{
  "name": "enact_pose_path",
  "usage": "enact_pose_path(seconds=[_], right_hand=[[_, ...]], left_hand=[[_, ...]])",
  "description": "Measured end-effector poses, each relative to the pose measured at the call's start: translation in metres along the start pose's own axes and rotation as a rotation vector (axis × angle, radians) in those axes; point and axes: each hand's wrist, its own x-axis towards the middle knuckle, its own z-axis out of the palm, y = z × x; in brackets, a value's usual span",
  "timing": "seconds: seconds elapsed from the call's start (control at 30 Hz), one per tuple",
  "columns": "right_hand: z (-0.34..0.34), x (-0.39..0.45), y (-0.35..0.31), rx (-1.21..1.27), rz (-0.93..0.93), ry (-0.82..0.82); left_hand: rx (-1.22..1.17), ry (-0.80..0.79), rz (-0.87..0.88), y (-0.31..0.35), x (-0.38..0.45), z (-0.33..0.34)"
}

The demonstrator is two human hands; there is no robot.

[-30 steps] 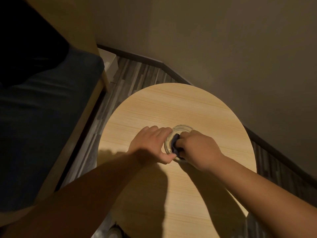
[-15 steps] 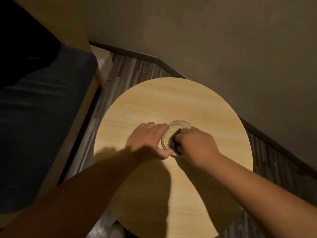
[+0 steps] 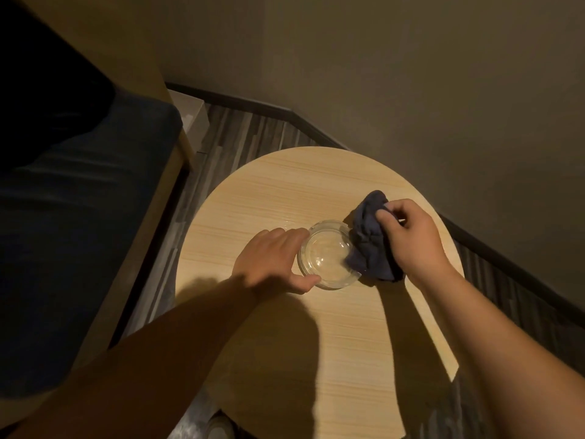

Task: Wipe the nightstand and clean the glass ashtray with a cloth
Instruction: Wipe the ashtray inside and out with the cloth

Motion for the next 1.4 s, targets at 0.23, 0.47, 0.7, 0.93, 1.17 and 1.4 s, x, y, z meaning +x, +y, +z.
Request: enact_pose_path(seconds=[0.23,0.47,0.7,0.93,1.17,1.4], right_hand=[[0.019,0.012,-0.007,-0.100,-0.088,-0.443],[0.025,-0.013,0.002,-0.196,-0.064,-0.321],[0.044,-0.066,0.016,-0.137,0.127,-0.011],[0.075,-0.087,0.011,0.022,0.404,0.057],[0.037,-0.043,0.007,-0.345,0.205,-0.157],[0.018,-0.003,-0.007,-0.742,-0.216,-0.424]], left_hand=[[0.002,-0.003,-0.025,0.000,0.001,0.002],[0.045,-0.009,0.016,-0.003,0.001,0.006],[0.113,0.110,0.071,-0.006,-0.001,0.012],[0.065,0.103,0.050,0.001,-0.006,0.010],[-0.177,0.292,-0.106,0.051,-0.056,0.012],[-0.071,0.044,-0.246,0.021,0.017,-0.030]])
